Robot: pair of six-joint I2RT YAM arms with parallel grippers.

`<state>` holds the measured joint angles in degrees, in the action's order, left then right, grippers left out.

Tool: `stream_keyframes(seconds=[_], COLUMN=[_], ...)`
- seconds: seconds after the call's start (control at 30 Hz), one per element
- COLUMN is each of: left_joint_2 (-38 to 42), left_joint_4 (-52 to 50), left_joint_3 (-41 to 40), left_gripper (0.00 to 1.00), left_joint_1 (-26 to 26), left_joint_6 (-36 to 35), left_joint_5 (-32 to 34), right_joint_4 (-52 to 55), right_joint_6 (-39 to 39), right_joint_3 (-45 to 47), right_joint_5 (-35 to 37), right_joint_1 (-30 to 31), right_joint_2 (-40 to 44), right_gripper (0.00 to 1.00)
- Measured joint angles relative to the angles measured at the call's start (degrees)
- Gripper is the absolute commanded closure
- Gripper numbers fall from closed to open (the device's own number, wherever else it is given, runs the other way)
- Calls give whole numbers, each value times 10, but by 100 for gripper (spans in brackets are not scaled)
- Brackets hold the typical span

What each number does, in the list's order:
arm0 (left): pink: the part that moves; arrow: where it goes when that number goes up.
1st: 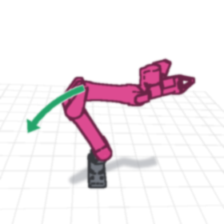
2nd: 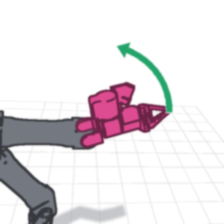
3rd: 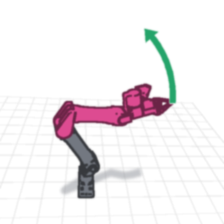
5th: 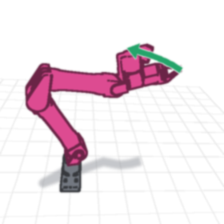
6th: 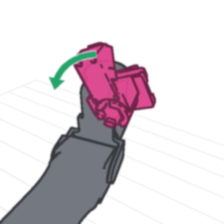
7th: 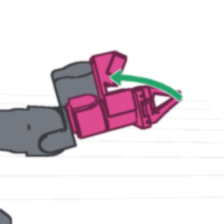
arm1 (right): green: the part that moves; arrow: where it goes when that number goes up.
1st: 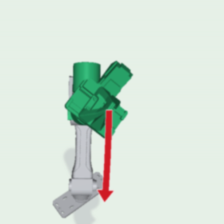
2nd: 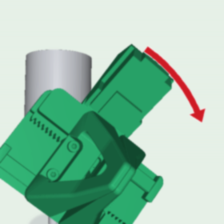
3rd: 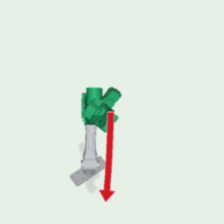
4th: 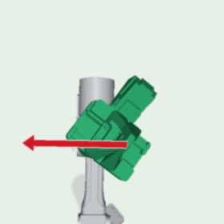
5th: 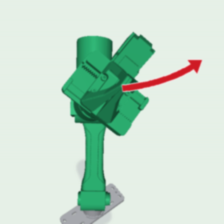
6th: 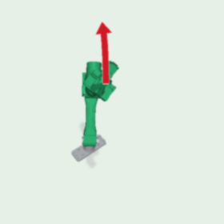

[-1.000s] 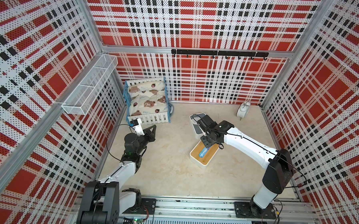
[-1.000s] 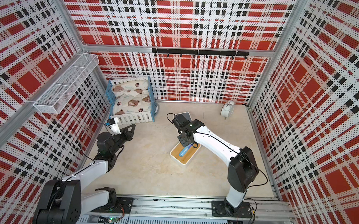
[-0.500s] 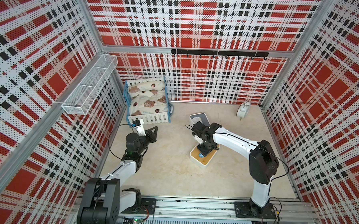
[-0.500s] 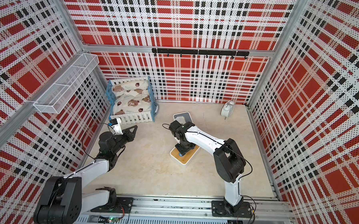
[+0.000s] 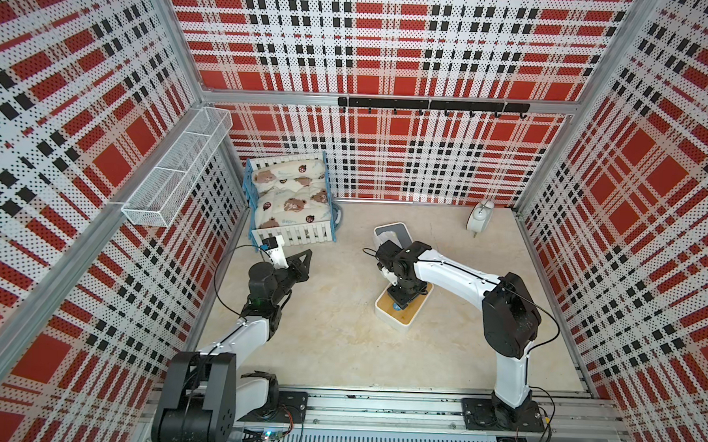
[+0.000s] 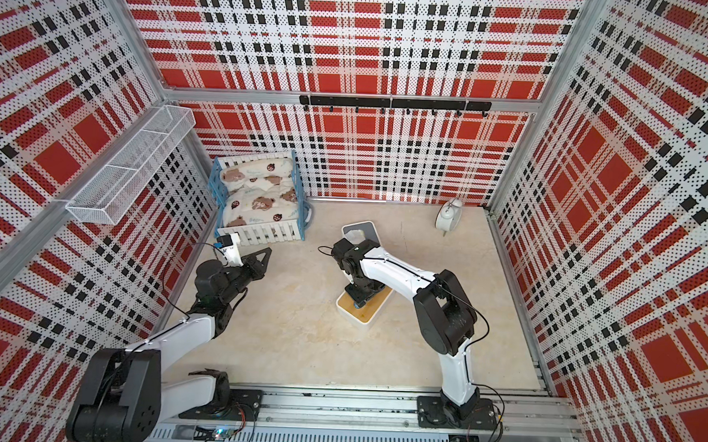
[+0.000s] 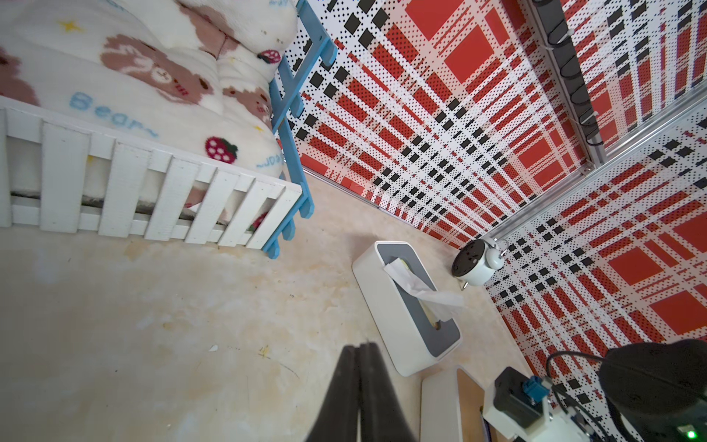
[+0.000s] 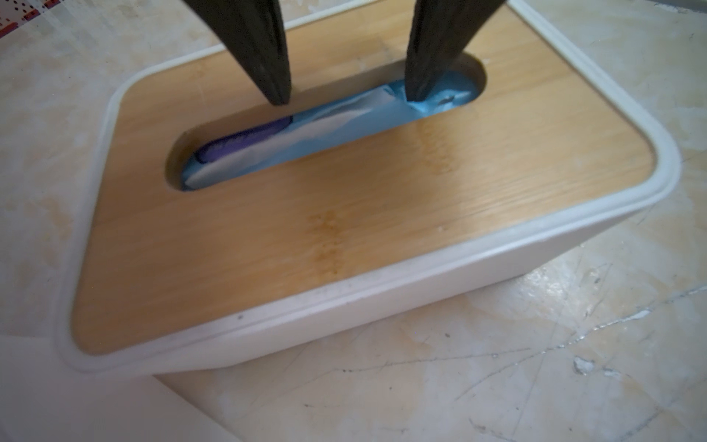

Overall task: Put the tissue paper into the tissue box
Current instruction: Adjust the tissue box at the center of the board.

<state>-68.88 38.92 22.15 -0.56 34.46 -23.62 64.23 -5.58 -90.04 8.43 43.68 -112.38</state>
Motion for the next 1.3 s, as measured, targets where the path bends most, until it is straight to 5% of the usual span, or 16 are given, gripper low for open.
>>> stream_keyframes(seconds=[0.23, 0.47, 0.63, 0.87, 1.3], left_joint_2=[-92, -189, -201, -214, -216], left_joint_4=[-58, -229, -298, -342, -356], left_joint_3=[129, 320, 352, 349, 304], left_gripper=[87, 79, 79, 81, 83], left_joint_1=[-83, -215, -256, -255, -253], left_joint_6=[-23, -122, -167, -186, -197], left_joint_5=[-27, -13, 12, 53, 107], right_joint_4=[-74, -193, -239, -256, -279], right_joint_6=[-40, -95, -118, -119, -102], right_joint_3=[72, 188, 268, 283, 176], right_joint_5=[-8, -85, -151, -201, -251], right_joint_1=[-20, -156, -217, -229, -214], right_joint_2=[154, 313, 295, 229, 89], right_gripper=[45, 50, 55, 69, 73])
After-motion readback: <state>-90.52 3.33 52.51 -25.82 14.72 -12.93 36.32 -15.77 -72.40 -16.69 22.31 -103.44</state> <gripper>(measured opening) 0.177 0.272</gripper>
